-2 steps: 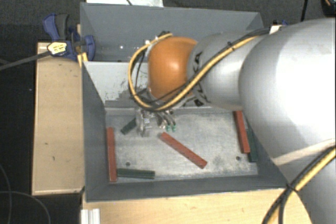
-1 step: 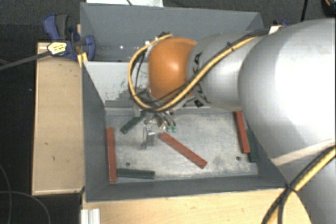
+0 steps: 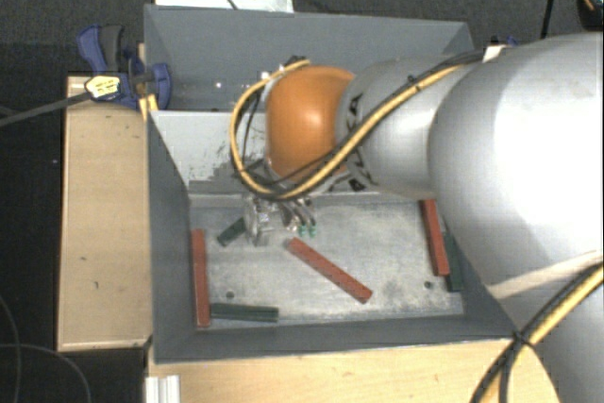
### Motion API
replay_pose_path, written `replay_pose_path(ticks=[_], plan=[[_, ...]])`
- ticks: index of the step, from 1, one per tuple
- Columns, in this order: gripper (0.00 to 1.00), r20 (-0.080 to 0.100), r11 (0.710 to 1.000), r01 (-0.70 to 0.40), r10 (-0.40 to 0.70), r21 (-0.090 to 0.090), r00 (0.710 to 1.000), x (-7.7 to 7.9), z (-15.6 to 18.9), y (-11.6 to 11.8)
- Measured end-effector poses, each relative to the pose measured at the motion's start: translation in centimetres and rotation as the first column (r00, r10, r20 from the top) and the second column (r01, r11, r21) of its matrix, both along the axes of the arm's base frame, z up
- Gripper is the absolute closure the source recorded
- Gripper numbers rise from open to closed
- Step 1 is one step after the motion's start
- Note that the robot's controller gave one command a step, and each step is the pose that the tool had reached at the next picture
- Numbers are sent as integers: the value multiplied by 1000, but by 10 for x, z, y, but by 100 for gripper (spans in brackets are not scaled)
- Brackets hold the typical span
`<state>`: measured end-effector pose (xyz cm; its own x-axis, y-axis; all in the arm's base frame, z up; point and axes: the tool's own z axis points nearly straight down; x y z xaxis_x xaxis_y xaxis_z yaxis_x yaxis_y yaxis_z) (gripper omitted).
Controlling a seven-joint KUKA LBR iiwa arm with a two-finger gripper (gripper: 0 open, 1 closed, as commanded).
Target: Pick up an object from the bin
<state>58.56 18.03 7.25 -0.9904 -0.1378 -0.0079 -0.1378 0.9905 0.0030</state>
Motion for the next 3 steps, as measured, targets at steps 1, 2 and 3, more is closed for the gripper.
replay_pose_path(ticks=[1, 2, 3], plan=[[0, -4, 1000, 0, 0, -1, 1000, -1, -2, 0], [100, -4, 1000, 3, -3, -1, 1000, -1, -2, 0], [100, 4, 995, -98, 98, -2, 995, -21, 152, -3]])
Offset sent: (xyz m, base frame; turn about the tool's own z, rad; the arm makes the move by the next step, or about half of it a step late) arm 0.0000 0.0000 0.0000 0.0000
